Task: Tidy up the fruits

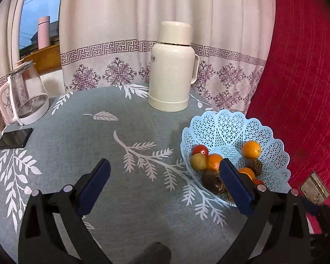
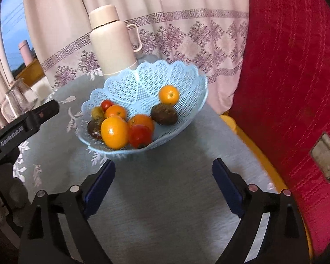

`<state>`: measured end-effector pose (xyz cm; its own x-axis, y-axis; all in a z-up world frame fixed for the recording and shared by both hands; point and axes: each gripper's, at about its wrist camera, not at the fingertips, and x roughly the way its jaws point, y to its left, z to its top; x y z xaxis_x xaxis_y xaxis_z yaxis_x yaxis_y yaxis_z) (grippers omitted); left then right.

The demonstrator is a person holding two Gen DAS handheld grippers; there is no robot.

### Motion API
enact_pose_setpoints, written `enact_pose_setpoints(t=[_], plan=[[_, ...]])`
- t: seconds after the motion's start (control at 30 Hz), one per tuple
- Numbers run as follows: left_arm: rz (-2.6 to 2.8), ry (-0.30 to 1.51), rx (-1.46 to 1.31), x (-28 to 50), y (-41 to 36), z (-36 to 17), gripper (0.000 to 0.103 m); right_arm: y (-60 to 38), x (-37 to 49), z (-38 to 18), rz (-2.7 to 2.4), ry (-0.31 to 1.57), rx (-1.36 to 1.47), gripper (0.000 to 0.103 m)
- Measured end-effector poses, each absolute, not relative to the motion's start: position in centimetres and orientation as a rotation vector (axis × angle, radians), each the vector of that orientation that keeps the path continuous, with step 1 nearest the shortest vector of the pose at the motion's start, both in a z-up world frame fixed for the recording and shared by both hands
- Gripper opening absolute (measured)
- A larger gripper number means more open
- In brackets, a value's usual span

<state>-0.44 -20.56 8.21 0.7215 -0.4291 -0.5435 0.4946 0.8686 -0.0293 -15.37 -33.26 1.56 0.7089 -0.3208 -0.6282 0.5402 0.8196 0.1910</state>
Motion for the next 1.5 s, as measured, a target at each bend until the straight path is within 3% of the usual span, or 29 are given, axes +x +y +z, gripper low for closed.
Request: enact_pose_setpoints(t=[0.43, 1.5], plan=[[-0.51, 0.537, 0.152, -1.6, -20.6, 8.6, 0.101, -33.4, -15.6, 4.5, -0.576, 0.587, 0.273, 0.092], [-0.536, 0.526, 0.226, -2.6, -22.0, 8.1, 0.101, -32.6, -14.0, 3.5, -0.566, 0.628, 0.243, 0.092]])
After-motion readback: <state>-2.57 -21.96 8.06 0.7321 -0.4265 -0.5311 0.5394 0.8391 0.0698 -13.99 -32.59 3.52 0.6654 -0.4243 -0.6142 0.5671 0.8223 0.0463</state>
